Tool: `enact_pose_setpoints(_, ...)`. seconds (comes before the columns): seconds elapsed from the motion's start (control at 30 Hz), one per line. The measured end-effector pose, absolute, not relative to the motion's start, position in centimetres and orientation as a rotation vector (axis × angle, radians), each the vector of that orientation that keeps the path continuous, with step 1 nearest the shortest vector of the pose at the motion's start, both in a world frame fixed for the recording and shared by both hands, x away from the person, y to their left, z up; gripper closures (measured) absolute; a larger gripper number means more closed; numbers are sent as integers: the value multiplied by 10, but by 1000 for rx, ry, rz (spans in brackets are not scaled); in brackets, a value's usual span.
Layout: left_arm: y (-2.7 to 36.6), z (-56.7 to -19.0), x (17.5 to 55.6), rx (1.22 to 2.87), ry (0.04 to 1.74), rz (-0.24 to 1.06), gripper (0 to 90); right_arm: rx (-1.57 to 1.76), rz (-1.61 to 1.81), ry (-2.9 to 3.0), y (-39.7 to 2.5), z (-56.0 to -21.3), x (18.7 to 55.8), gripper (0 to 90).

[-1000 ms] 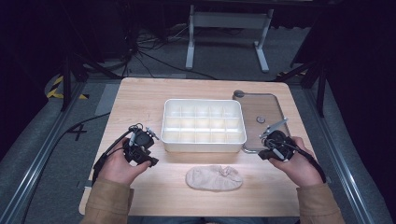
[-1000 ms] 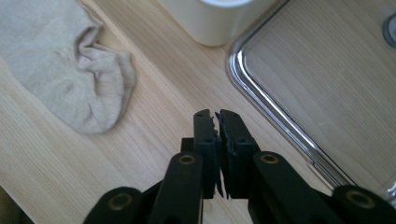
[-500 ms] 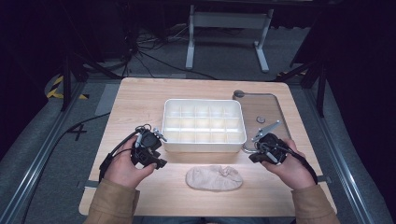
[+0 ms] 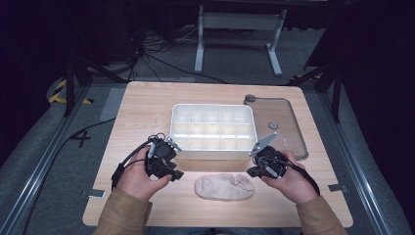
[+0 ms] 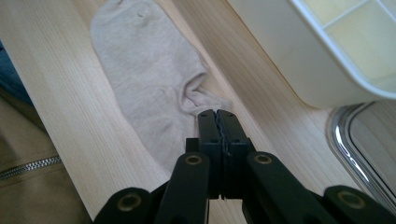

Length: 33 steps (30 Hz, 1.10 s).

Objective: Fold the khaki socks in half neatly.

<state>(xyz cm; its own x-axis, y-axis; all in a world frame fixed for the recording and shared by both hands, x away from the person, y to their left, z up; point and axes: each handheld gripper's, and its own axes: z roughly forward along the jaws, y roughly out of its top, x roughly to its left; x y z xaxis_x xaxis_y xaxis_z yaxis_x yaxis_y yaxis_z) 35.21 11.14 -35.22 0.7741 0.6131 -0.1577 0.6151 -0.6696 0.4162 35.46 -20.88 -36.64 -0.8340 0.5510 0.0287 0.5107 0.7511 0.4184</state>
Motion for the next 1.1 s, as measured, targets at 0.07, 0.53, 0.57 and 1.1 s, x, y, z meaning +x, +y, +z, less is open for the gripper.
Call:
enact_pose_setpoints(0.07,109,-352,351,2520,916,3,559,868,648,2855,-206,-368,354,900)
enact_pose_setpoints(0.53,95,-362,345,2512,897,-1,584,803,658,2948,-178,-384,349,900)
enact_pose_setpoints(0.57,94,-364,344,2508,907,-6,585,789,651,2954,-176,-385,348,900)
enact_pose_setpoints(1.1,85,-370,346,2520,866,-36,571,645,566,3053,-140,-415,337,898)
